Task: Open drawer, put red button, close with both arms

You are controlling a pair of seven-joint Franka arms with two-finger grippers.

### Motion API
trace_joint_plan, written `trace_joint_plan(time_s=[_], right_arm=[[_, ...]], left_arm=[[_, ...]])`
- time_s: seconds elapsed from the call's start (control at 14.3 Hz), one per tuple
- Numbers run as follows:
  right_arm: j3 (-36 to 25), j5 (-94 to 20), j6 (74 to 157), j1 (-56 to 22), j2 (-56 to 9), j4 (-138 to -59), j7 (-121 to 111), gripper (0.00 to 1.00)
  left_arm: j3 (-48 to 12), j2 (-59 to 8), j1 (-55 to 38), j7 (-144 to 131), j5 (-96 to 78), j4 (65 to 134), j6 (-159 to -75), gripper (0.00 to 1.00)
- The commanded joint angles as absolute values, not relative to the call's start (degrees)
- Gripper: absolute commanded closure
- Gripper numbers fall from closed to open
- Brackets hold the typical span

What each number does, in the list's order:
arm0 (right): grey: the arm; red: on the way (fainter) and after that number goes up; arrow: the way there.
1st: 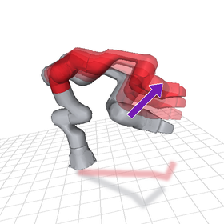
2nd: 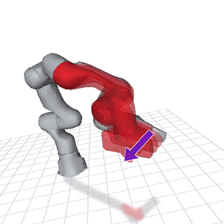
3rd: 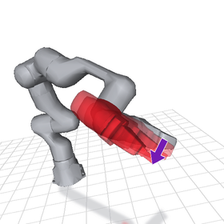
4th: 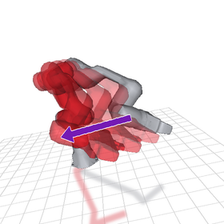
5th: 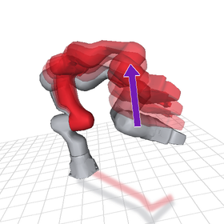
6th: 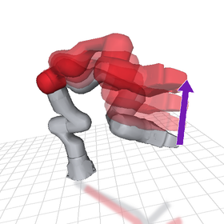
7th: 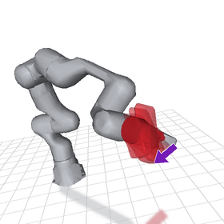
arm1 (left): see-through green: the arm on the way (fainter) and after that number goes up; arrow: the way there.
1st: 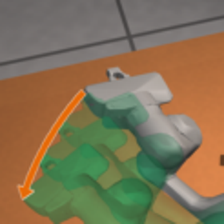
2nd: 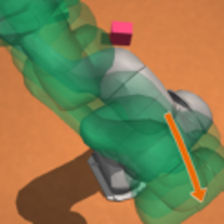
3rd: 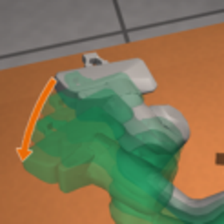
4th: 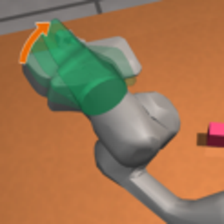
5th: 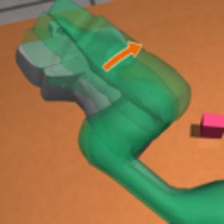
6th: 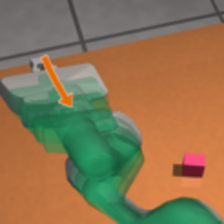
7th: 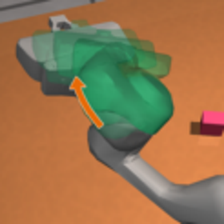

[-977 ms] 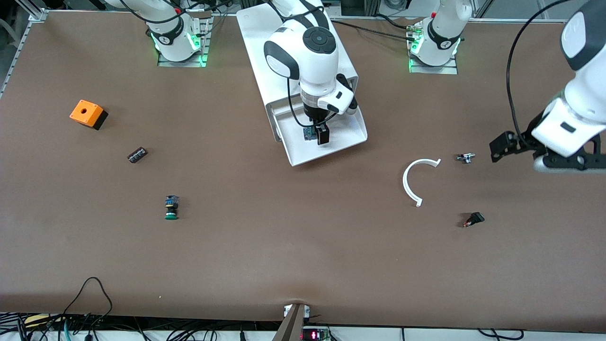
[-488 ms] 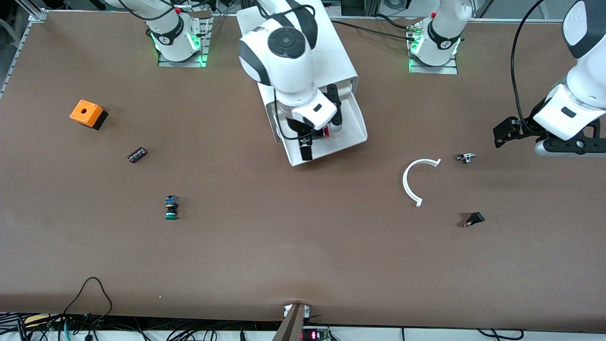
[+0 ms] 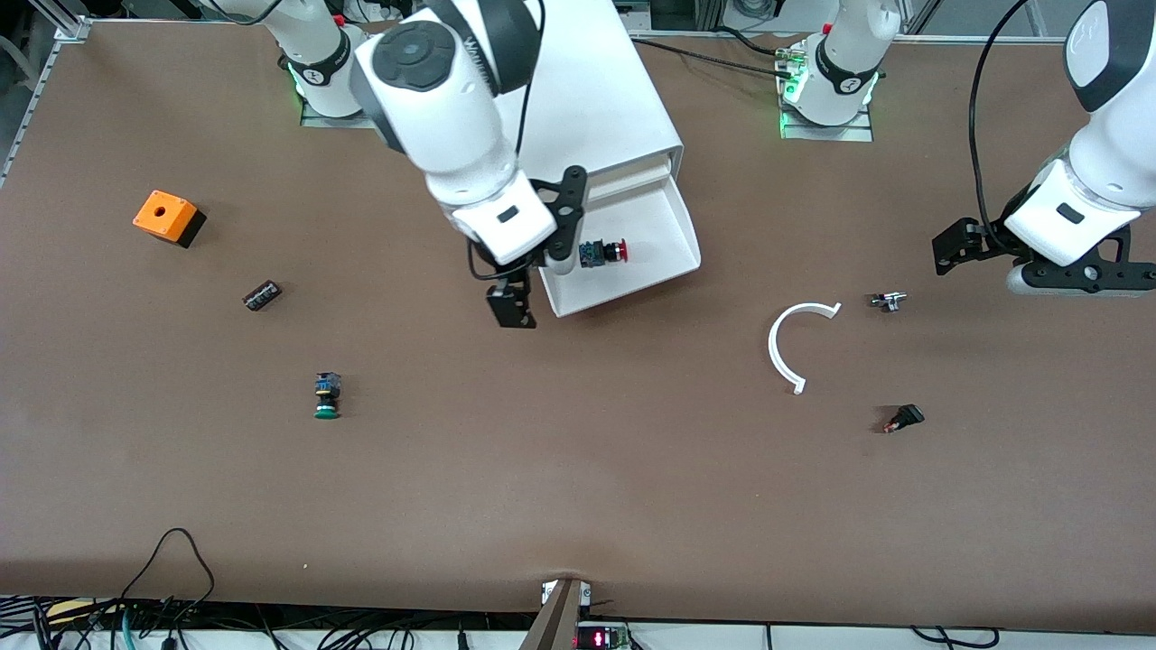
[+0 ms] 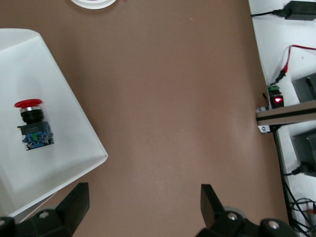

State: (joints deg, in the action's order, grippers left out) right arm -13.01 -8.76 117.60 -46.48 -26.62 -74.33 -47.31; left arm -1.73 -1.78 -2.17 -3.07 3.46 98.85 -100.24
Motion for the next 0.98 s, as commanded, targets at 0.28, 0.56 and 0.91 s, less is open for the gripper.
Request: trace_joint_plan(time_s=[0.28, 0.56, 0.91], right_arm=[[-12.5, -10.8, 110.0, -42.8, -20.5, -74.0, -34.7, 0.00], [-12.5, -10.9, 103.7, -38.7, -16.5, -75.1, -27.4, 0.00], [-12.5, -10.2, 99.6, -30.0, -14.5, -77.8, -21.7, 0.00]], left_arm=[[-1.8, -1.3, -2.8, -2.1, 2.5, 98.0, -95.7, 0.00], [-3.6, -1.3, -2.8, -4.3, 2.5, 98.0, -95.1, 0.00], [-3.9, -5.1, -3.3, -10.4, -3.8, 98.0, -93.5, 0.00]])
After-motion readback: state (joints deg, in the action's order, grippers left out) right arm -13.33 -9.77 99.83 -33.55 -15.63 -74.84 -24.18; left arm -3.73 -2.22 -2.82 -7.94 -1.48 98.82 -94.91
